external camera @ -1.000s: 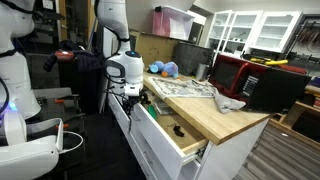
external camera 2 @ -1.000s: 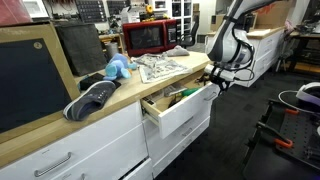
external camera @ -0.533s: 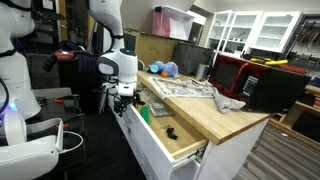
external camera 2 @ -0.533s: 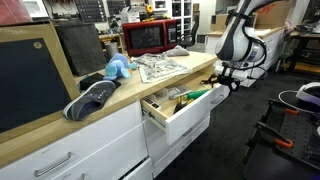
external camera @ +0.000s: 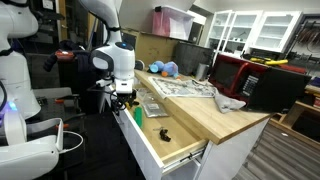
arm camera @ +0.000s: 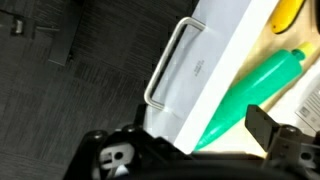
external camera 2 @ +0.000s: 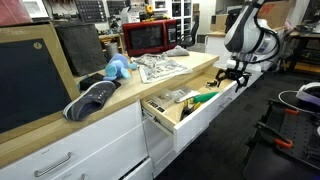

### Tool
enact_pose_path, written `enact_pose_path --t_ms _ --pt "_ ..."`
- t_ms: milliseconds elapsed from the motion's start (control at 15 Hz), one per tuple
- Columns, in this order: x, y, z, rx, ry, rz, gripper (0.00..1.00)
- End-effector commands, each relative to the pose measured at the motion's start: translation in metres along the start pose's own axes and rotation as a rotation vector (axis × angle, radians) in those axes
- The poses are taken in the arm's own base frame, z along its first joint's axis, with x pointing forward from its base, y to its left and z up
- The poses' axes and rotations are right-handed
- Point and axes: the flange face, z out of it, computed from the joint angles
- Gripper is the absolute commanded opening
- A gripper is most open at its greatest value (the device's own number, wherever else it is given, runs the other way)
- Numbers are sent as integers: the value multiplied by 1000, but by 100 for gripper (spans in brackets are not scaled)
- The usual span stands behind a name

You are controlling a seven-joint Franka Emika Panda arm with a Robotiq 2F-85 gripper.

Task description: Open the topmost drawer on the right

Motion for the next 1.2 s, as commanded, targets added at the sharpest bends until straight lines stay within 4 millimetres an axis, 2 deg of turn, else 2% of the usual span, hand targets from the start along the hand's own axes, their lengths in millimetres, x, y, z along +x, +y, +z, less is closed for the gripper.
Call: enact_pose_path --t_ms 0,267,667,800,933,1000,1133 --pt "14 -16 -40 91 11 -93 100" --pt "24 -25 -67 143 -14 -344 100" --pt "28 -29 -101 118 -42 -677 100" --pt "32 -39 -120 97 -30 -720 100" --pt "35 -45 -146 59 -66 -622 100" --pt "35 -40 -117 89 -53 -674 100" --pt "39 -44 -136 68 -60 -638 100"
